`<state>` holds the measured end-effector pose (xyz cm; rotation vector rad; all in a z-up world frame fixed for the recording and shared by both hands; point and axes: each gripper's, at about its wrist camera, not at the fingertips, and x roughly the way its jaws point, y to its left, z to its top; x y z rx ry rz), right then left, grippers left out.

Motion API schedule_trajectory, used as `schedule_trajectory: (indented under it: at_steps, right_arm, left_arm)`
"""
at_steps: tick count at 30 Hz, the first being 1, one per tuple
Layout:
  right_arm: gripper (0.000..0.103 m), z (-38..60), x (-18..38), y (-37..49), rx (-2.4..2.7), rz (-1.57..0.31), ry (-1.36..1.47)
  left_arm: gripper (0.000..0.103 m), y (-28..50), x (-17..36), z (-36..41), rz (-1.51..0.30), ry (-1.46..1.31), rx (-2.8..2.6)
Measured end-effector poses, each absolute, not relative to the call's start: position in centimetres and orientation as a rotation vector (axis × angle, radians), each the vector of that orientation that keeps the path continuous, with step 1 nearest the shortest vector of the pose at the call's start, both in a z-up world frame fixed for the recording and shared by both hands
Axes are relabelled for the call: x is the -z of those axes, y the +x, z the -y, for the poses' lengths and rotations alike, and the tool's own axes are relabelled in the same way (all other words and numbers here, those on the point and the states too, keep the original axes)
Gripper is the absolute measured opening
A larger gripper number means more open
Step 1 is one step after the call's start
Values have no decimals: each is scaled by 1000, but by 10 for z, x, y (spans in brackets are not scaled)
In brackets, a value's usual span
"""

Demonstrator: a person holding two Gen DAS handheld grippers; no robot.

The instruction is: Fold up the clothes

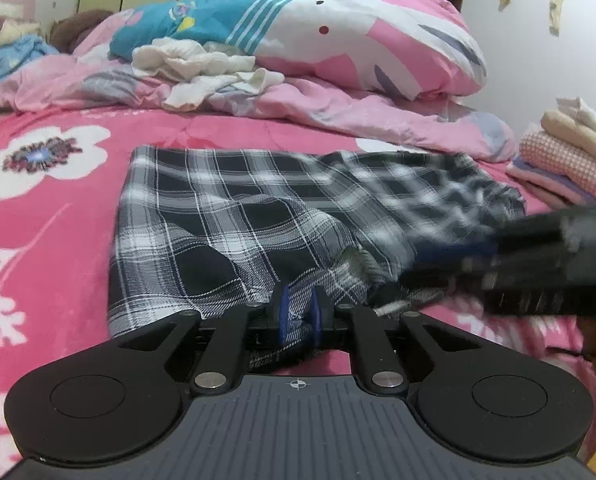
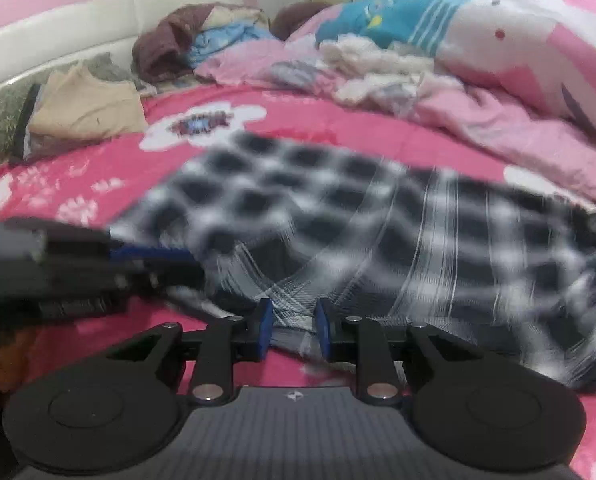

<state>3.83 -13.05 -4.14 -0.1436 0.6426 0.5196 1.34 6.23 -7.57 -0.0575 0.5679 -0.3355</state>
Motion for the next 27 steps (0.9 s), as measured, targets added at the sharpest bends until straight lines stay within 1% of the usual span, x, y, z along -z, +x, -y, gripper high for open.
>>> schedule_trajectory:
  at_steps: [2, 3, 5, 7, 9, 15, 19, 27]
  right_arm:
    - [25, 127, 30, 36, -538, -586, -132]
    - [25, 125, 27, 36, -549, -564, -122]
    - [25, 119, 32, 41, -571, -557, -100]
    - [25, 113, 49, 49, -595, -611, -94]
    - [25, 115, 64, 47, -591, -618, -94]
    - [26, 114, 66, 42, -578, -607, -101]
    - [26, 112, 69, 38, -570, -594, -107]
    - [26, 109, 70, 36, -557, -580, -118]
  left_arm:
    - [23, 7, 74, -62, -561, -45, 341]
    - [23, 4, 73, -63, -559, -43, 346]
    - [24, -1, 72, -65, -552, -37, 346]
    - [24, -5, 71, -68, -540, -30, 340]
    - [24, -7, 67, -73, -523, -38, 333]
    - [24, -5, 61, -84, -494, -73, 295]
    - [25, 8, 76, -87, -598, -92, 253]
    - [25, 3, 66, -105, -633, -164, 171]
